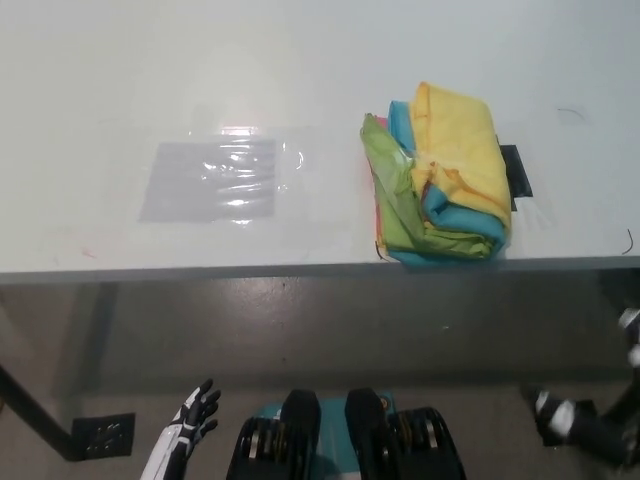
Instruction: A stack of folded microfibre clothes with a single fold is kept infront of the robot. the robot uses its right hand to grab one end of the clothes and pulla it away from the other end to unfold
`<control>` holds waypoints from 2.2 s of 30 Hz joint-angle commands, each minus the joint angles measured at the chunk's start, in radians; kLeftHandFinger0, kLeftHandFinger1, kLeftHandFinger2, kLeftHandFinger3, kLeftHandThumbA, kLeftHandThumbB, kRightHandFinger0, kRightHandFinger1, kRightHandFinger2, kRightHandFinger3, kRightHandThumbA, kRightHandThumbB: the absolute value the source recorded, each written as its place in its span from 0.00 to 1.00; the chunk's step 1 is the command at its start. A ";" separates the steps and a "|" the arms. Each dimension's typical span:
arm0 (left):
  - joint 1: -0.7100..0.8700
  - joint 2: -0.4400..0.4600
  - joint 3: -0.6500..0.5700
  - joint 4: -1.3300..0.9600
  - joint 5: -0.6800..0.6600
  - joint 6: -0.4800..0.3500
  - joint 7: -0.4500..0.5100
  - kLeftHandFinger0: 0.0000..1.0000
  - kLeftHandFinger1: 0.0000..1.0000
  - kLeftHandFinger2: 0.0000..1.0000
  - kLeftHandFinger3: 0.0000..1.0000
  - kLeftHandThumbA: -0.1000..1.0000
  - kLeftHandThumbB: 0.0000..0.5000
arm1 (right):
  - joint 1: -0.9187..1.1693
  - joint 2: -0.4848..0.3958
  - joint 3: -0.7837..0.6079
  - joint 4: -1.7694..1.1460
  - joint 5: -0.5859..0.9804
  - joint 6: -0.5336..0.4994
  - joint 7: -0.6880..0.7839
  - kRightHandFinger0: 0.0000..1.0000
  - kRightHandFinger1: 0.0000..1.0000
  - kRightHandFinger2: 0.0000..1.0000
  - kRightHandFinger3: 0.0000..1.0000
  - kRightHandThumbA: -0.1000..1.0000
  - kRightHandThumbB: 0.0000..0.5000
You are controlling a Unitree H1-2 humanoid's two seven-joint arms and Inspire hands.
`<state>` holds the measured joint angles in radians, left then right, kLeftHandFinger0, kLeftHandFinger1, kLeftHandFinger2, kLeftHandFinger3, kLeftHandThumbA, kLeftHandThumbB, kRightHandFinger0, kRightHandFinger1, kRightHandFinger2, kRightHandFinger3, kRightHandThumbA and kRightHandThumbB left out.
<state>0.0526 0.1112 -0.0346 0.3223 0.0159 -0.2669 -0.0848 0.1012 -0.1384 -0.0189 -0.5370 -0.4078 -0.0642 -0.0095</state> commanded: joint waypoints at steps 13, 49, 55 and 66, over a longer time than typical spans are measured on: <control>-0.039 0.035 -0.016 0.004 0.038 -0.102 -0.016 1.00 1.00 1.00 1.00 1.00 1.00 | -0.753 0.021 0.056 -0.016 -0.422 0.534 0.407 1.00 1.00 1.00 1.00 1.00 0.81; -0.053 0.047 -0.023 -0.004 0.072 -0.094 -0.001 1.00 1.00 1.00 1.00 1.00 1.00 | -0.851 0.235 0.056 0.629 -0.809 0.534 0.487 1.00 1.00 1.00 1.00 1.00 0.98; -0.056 0.049 -0.022 -0.020 0.071 -0.076 -0.004 1.00 1.00 1.00 1.00 1.00 1.00 | -0.869 0.251 0.024 0.678 -0.927 0.534 0.546 1.00 1.00 1.00 1.00 0.94 1.00; -0.082 0.054 -0.028 -0.020 0.076 -0.062 -0.011 1.00 1.00 1.00 1.00 1.00 1.00 | -0.904 0.261 -0.097 0.714 -0.914 0.534 0.589 1.00 1.00 1.00 1.00 0.97 1.00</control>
<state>-0.0032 0.1483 -0.0572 0.3210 0.0778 -0.3151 -0.0870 -0.7369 0.1151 -0.0932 0.1834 -1.2941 0.4642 0.5481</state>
